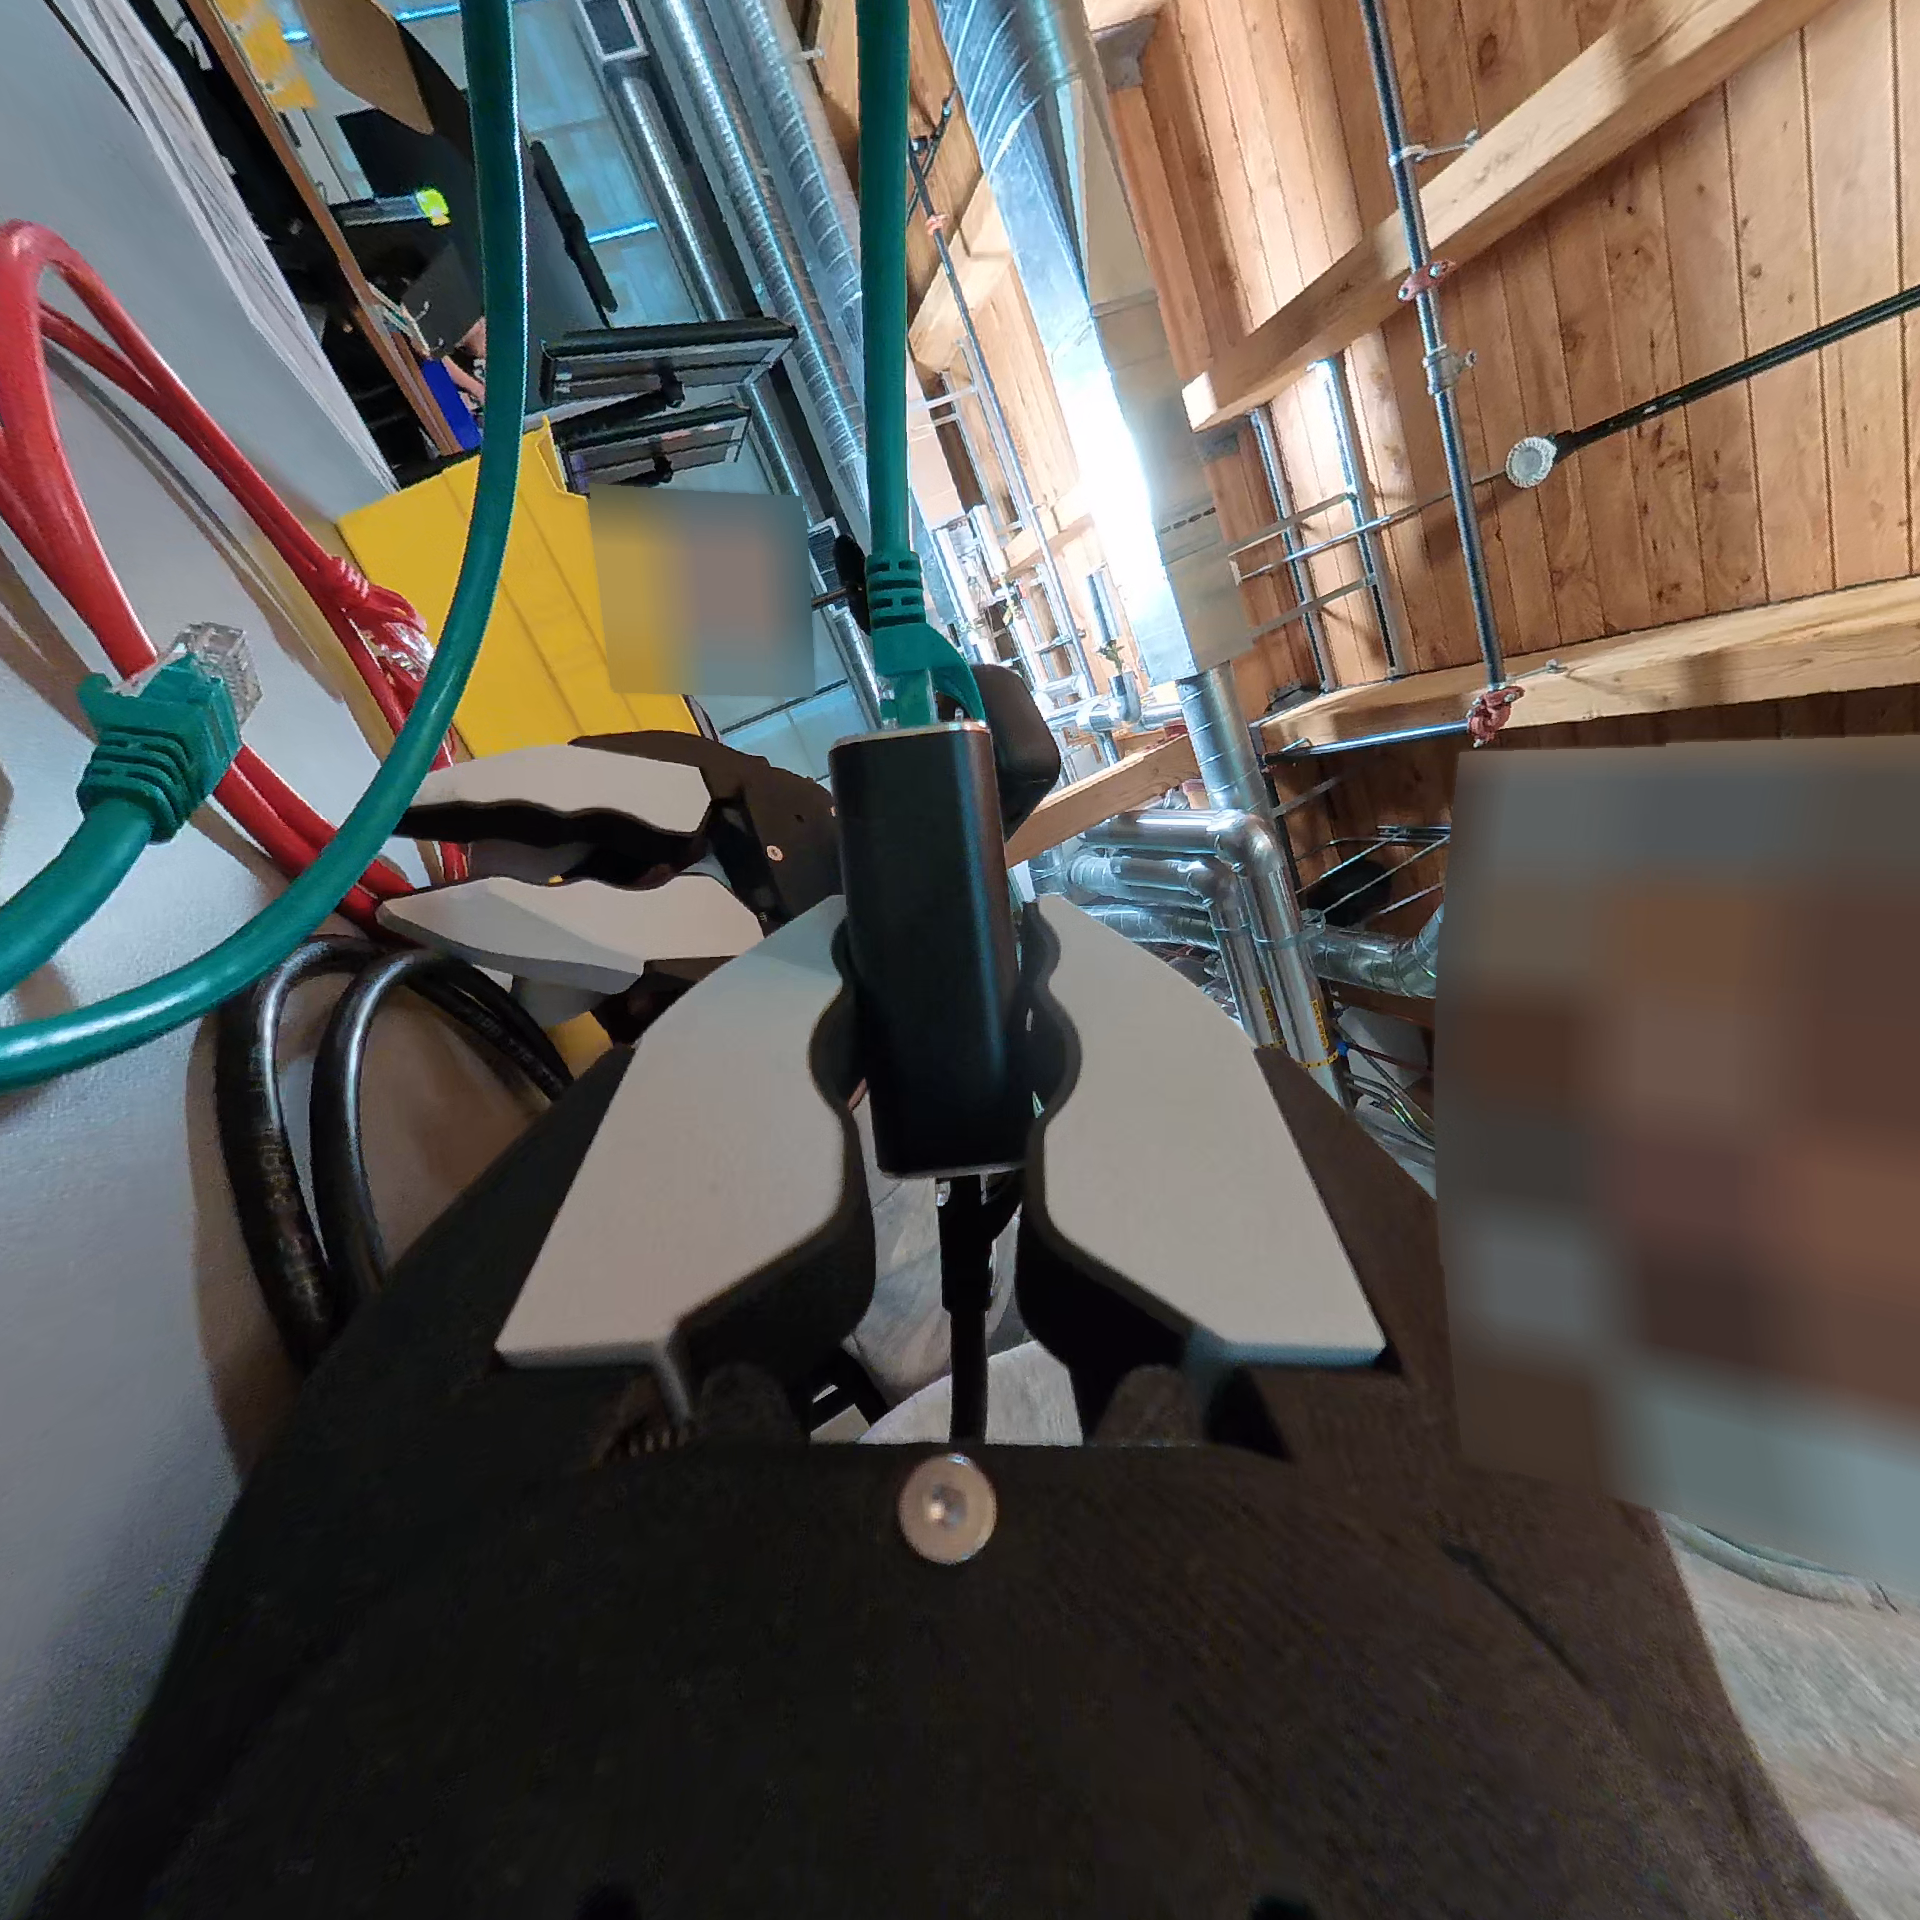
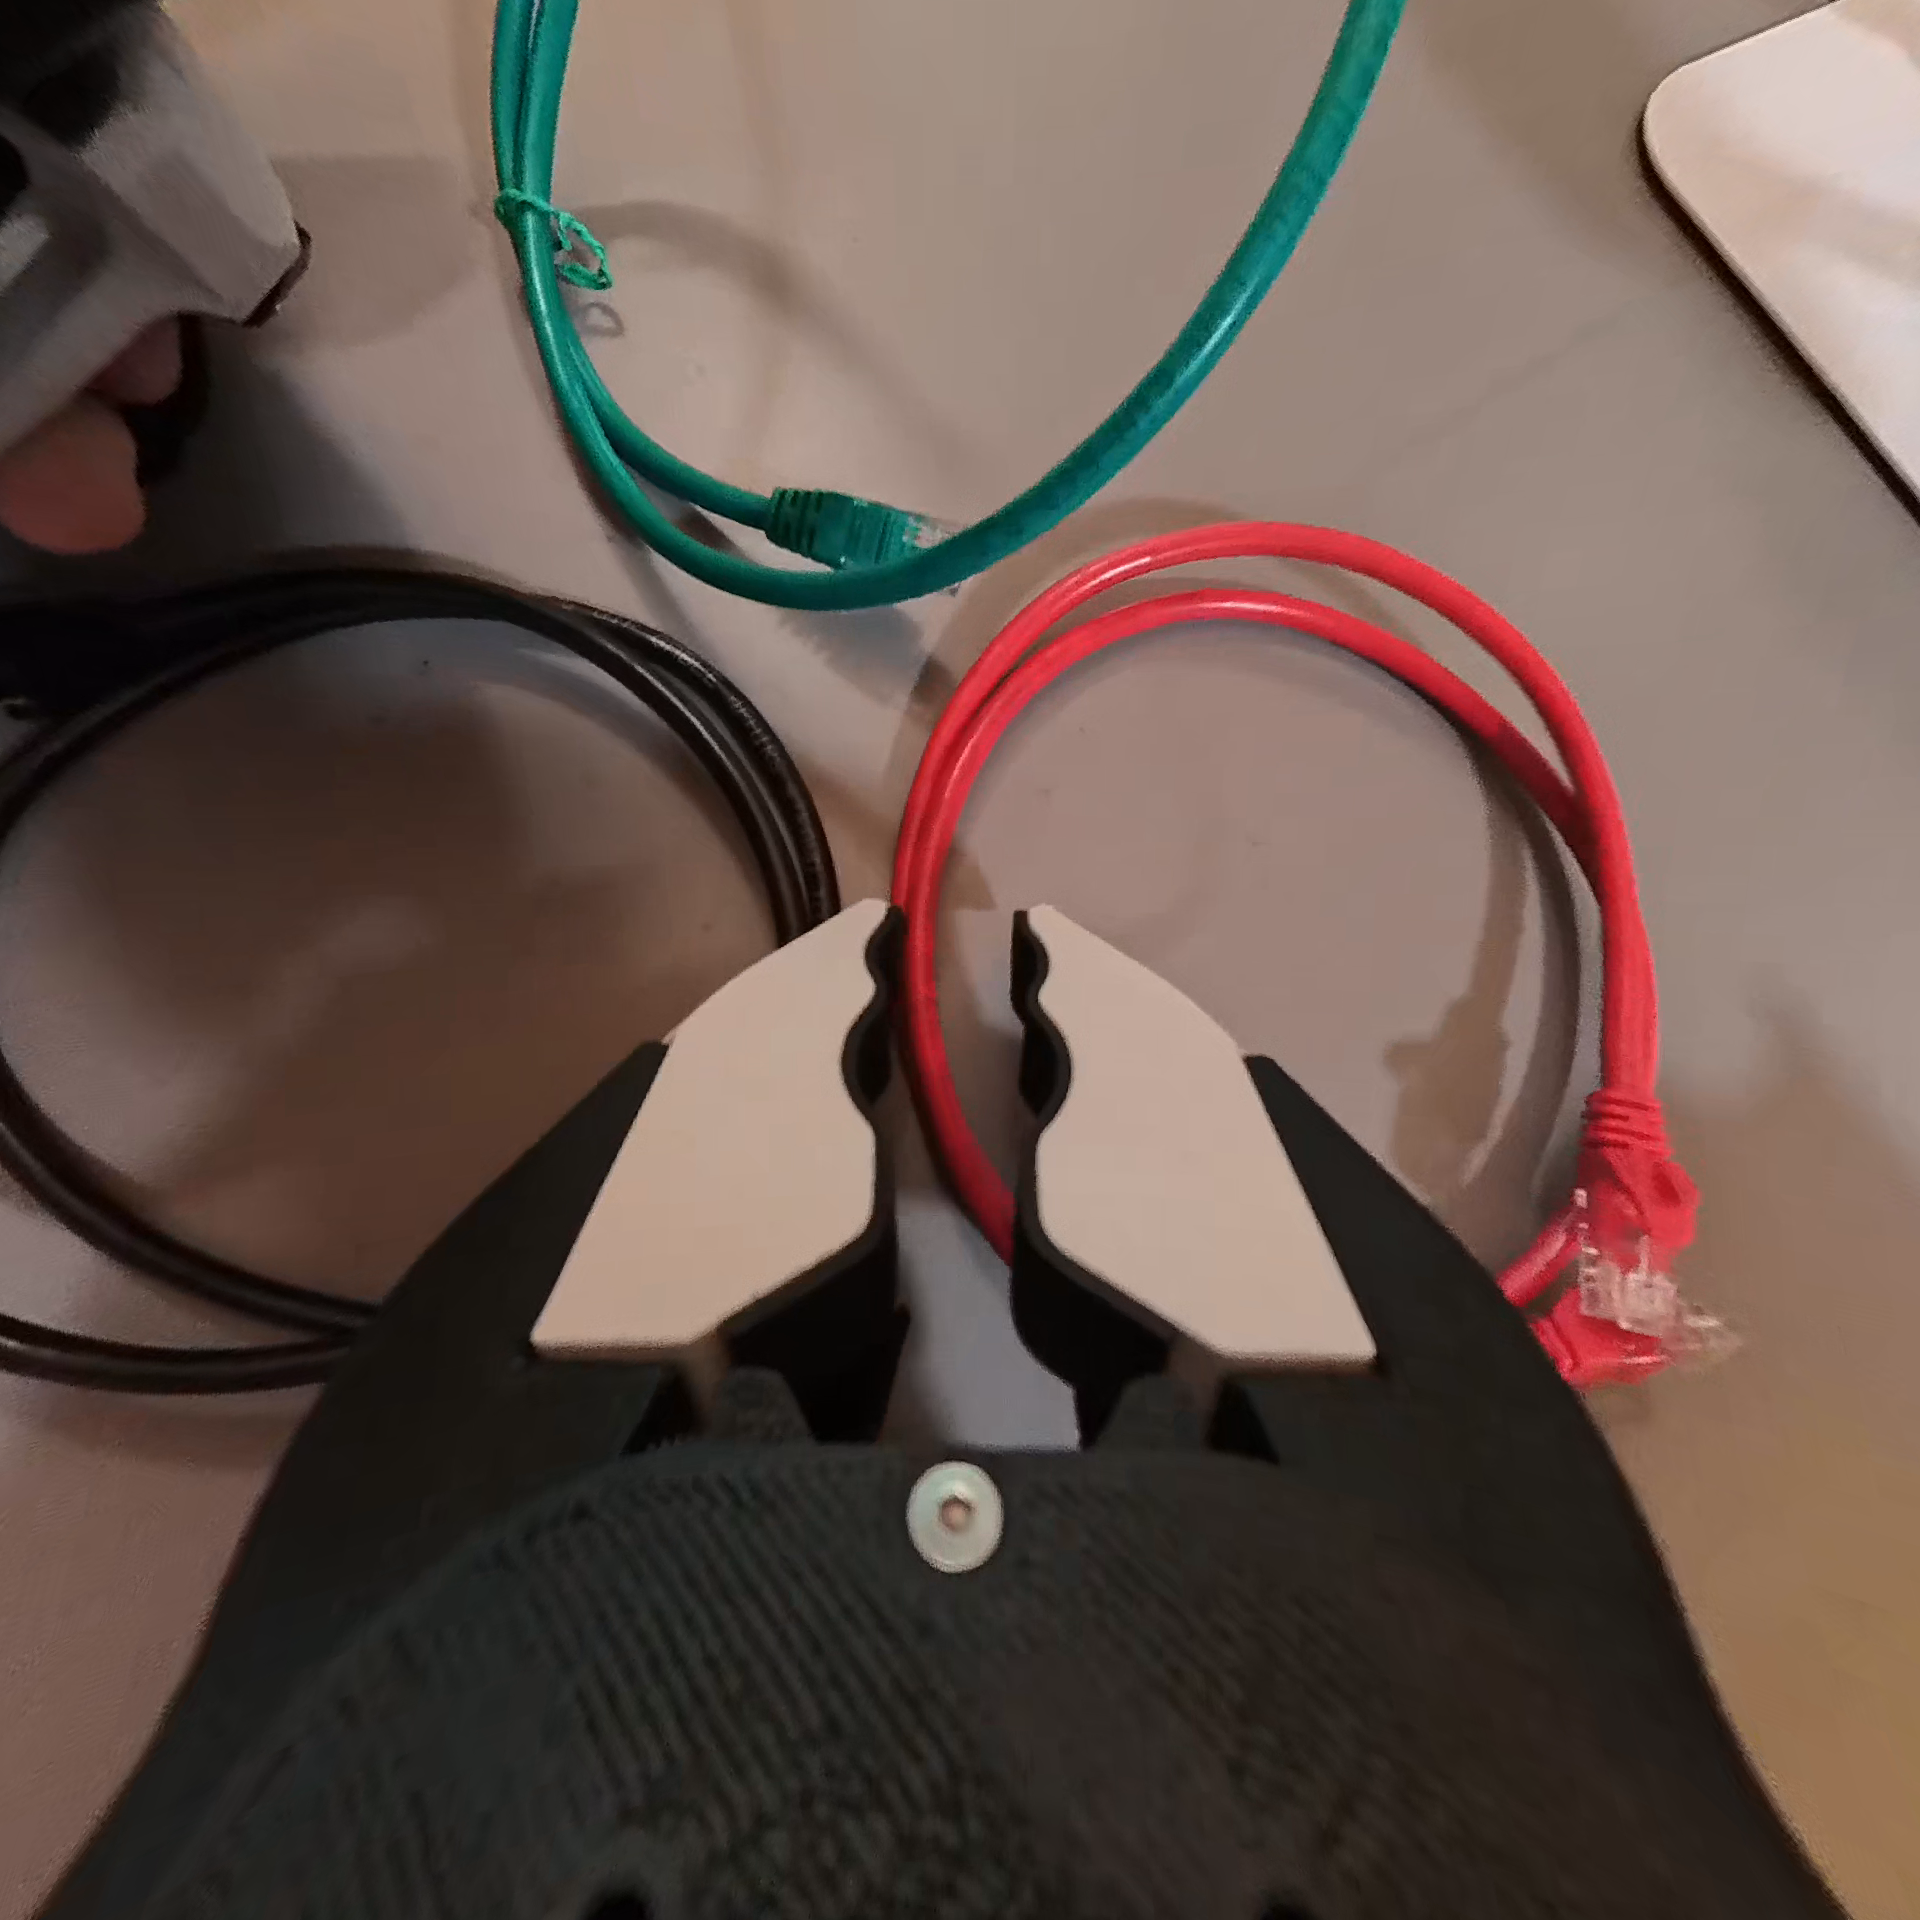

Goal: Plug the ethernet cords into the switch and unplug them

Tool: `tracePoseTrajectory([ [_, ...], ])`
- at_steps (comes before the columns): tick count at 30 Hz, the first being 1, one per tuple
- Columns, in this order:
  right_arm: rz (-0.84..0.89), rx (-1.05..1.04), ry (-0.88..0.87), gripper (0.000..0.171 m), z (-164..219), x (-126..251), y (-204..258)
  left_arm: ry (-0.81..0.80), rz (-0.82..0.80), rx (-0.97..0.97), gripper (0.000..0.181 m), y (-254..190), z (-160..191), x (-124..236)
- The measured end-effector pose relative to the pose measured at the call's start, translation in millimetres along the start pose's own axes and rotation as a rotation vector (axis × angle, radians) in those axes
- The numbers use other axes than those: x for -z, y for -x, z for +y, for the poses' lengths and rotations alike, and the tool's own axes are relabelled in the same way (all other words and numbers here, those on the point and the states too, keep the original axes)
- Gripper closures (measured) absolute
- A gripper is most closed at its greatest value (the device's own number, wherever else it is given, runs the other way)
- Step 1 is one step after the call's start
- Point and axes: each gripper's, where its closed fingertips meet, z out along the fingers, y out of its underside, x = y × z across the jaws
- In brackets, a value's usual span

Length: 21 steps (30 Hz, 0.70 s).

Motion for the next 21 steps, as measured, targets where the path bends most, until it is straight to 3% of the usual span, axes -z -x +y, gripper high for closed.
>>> tracePoseTrajectory([
  [4, -0.044, -0.027, 0.046, 0.150, 6, 0, 4, 0.000, 0.003, 0.000, 0.155, -1, 0, 0],
  [8, -0.071, -0.014, 0.055, 0.163, 7, 0, 10, 0.000, 0.004, 0.002, 0.155, -1, 0, 0],
  [13, -0.031, 0.009, 0.056, 0.165, 5, 0, 6, -0.003, 0.004, 0.002, 0.155, -1, 0, 1],
  [17, 0.012, -0.108, -0.139, 0.165, -25, 22, -13, -0.006, 0.004, 0.000, 0.155, -1, -1, 1],
  [21, 0.039, -0.266, -0.418, 0.165, -56, 74, -44, -0.010, 0.007, 0.004, 0.155, -1, -1, 1],
])
